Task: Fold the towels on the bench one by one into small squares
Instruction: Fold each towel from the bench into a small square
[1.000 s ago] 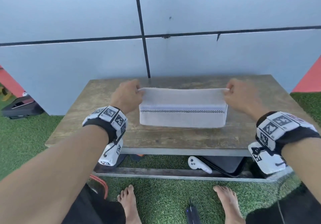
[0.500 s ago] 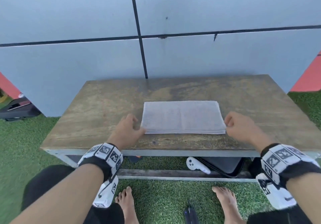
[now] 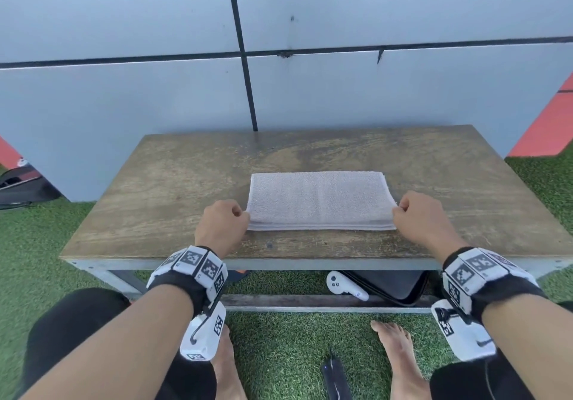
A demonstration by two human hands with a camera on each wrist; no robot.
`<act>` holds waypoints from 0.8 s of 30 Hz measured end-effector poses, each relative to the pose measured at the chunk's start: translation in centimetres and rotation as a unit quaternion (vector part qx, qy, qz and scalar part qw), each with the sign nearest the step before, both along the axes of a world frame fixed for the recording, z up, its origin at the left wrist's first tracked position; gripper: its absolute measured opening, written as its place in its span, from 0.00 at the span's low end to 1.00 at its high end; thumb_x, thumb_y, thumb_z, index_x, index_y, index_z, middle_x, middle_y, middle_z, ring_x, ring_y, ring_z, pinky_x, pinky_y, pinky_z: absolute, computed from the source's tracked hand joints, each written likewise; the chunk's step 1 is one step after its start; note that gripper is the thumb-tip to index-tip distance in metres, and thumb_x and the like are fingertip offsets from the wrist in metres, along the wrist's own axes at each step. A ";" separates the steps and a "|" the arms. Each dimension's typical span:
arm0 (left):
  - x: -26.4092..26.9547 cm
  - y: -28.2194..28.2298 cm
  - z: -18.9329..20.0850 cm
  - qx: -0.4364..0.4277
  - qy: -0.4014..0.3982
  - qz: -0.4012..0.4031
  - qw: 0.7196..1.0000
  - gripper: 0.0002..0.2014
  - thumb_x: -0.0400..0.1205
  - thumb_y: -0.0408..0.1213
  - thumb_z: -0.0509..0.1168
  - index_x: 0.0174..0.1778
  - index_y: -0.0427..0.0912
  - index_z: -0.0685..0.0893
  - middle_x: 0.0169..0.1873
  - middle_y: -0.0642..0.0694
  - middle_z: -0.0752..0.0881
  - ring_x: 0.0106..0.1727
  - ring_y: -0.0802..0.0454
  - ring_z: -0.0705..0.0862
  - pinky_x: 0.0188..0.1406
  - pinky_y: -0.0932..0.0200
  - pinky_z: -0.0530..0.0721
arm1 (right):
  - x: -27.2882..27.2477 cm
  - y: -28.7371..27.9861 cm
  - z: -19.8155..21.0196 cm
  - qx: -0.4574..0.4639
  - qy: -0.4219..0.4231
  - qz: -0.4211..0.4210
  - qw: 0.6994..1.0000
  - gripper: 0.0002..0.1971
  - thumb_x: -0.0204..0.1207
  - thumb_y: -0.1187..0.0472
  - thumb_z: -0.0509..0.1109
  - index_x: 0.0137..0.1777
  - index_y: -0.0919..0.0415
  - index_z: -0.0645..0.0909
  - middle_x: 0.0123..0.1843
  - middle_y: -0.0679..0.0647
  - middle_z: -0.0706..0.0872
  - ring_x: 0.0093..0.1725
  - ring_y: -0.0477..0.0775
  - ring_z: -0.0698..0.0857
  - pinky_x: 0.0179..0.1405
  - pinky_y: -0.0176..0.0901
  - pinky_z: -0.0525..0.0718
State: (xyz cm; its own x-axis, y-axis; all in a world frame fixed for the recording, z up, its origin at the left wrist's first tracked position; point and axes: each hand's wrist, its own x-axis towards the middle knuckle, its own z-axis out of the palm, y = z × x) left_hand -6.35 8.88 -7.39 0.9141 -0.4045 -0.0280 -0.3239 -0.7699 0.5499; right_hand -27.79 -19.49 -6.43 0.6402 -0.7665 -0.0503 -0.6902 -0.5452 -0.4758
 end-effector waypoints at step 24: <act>-0.8 -1.1 0.5 -0.013 0.032 0.030 0.999 0.10 0.76 0.37 0.68 0.36 0.42 0.72 0.35 0.45 0.78 0.34 0.49 0.74 0.33 0.56 0.73 | 1.0 0.3 1.1 -0.017 0.090 -0.005 0.996 0.05 0.66 0.63 0.67 0.39 0.54 0.74 0.42 0.57 0.78 0.39 0.59 0.78 0.38 0.49 0.79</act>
State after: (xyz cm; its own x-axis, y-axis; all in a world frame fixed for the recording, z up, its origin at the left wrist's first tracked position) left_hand -7.15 7.79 -6.92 0.9336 -0.3499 -0.0771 -0.2408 -0.7722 0.5880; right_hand -26.78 -19.16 -5.30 0.6150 -0.7765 -0.1371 -0.7685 -0.5513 -0.3246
